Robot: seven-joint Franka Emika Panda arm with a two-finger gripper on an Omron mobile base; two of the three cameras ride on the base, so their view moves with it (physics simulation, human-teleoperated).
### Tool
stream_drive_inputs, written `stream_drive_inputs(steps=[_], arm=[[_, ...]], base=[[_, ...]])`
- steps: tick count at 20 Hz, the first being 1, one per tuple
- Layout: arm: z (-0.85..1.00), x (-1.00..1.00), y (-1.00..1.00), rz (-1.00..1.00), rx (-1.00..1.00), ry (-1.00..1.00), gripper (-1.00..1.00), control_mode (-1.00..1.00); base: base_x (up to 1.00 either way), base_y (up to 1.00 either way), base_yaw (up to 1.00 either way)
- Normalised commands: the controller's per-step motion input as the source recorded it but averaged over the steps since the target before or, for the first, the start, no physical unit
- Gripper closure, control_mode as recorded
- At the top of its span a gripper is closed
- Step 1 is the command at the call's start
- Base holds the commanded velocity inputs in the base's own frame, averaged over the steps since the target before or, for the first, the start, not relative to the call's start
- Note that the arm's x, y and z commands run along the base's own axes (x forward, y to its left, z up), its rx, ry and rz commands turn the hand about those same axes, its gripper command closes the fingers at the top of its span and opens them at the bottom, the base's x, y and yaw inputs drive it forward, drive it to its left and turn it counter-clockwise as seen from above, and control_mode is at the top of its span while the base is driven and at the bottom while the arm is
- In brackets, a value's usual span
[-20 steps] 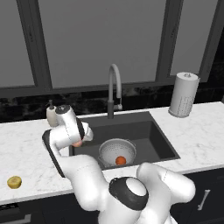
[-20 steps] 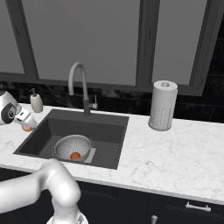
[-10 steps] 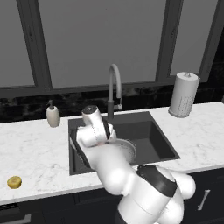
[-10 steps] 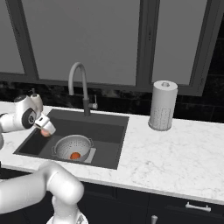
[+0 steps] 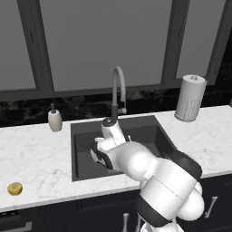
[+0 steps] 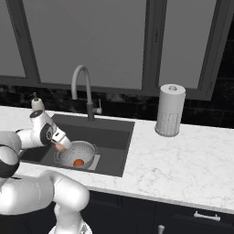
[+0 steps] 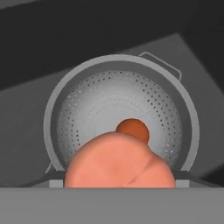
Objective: Put the colander in the sink, put the orange, peach, kiwi in the colander, and turn on the sink faucet and pour water over the colander.
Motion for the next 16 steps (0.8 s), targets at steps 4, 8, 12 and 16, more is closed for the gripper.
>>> stream_drive_inputs(steps=[4, 8, 12, 16], arm=[[-0.46, 0.13, -0.38, 0.0, 0.0, 0.0, 1.0, -1.0], [-0.32, 0.06, -0.21, 0.0, 0.0, 0.0, 1.0, -1.0], [-0.28, 0.01, -0.14, 0.0, 0.0, 0.0, 1.0, -1.0], [-0.2, 0.12, -0.1, 0.0, 0.0, 0.0, -1.0, -1.0]], base=[[0.0, 0.0, 0.0], [0.0, 0.0, 0.0], [0.0, 0.0, 0.0], [0.0, 0.0, 0.0]])
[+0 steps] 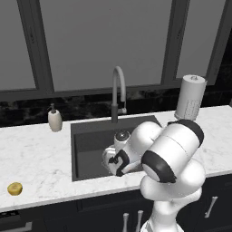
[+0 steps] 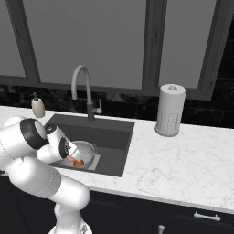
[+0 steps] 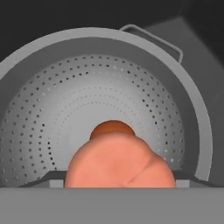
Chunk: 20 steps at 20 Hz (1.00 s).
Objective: Put the colander in the sink, put the orange, peach, kiwi in the colander, and turn on the sink faucet and pour water over the colander.
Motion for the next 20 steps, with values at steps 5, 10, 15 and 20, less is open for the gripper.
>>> stream_drive_inputs(steps=[5, 10, 15, 20], arm=[[-0.03, 0.07, -0.1, 0.0, 0.0, -0.01, -1.0, -1.0], [0.24, 0.0, 0.14, 0.0, 0.0, -0.02, -1.0, -1.0], [0.78, 0.0, 0.24, 0.01, 0.01, -0.01, -1.0, -1.0], [1.0, 0.0, 0.29, 0.1, 0.08, 0.0, -1.0, -1.0]], base=[[0.0, 0.0, 0.0], [0.0, 0.0, 0.0], [0.0, 0.0, 0.0], [0.0, 0.0, 0.0]])
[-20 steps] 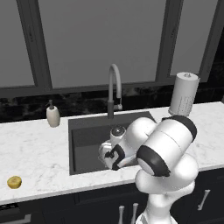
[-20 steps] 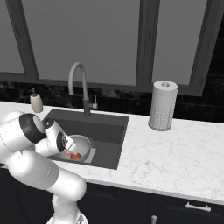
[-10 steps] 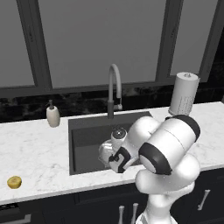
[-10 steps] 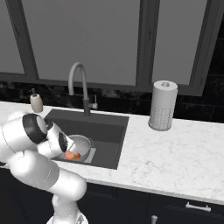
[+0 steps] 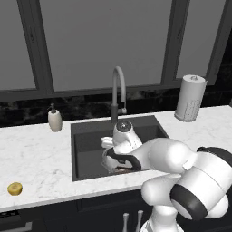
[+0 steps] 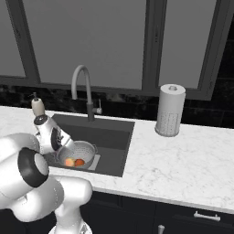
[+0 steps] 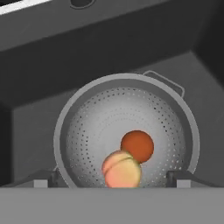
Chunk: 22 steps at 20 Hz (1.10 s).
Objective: Put the colander in the sink, put the orange, peach, kiwi in the colander, and turn on the sink faucet and pour water over the colander.
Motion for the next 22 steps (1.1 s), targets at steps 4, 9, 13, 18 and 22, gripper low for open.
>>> stream_drive_inputs(steps=[4, 9, 13, 18, 22], arm=[[0.91, -0.11, 0.69, 0.22, 0.06, 0.08, -1.0, -1.0], [0.39, -0.35, 0.98, 0.29, 0.0, 0.11, -1.0, -1.0], [0.07, -0.52, 1.0, 0.28, 0.0, 0.03, -1.0, -1.0], [0.0, -0.66, 1.0, 0.23, -0.01, 0.0, -1.0, -1.0], [0.02, -0.69, 0.94, 0.18, 0.0, 0.0, -1.0, -1.0]], base=[[0.0, 0.0, 0.0], [0.0, 0.0, 0.0], [0.0, 0.0, 0.0], [0.0, 0.0, 0.0], [0.0, 0.0, 0.0]])
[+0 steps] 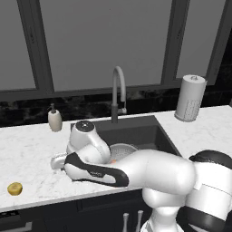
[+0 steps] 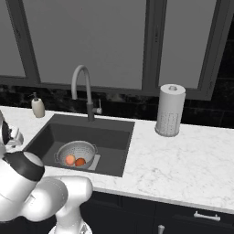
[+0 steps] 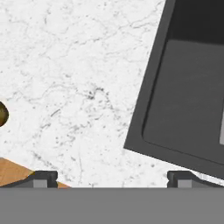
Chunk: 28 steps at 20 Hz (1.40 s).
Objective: Put the colander in the sink, put the orange, peach, kiwi in the colander, and turn on the sink faucet and pour water over the colander.
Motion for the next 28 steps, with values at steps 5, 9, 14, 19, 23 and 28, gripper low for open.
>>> stream_drive_inputs(steps=[5, 9, 14, 19, 23, 28], arm=[[0.07, -0.55, 0.82, 0.13, 0.0, 0.0, -1.0, -1.0], [0.08, -0.33, 0.7, 0.07, 0.0, 0.0, -1.0, -1.0], [0.01, -0.04, 0.69, 0.0, 0.0, 0.01, -1.0, -1.0], [0.0, -0.08, 0.71, 0.0, -0.01, 0.0, -1.0, -1.0], [-0.13, -0.02, 0.53, 0.0, -0.04, 0.0, -1.0, -1.0], [-0.18, 0.0, 0.27, 0.0, -0.07, 0.0, -1.0, -1.0]], base=[[0.0, 0.0, 0.0], [0.0, 0.0, 0.0], [0.0, 0.0, 0.0], [0.0, 0.0, 0.0], [0.0, 0.0, 0.0], [0.0, 0.0, 0.0]])
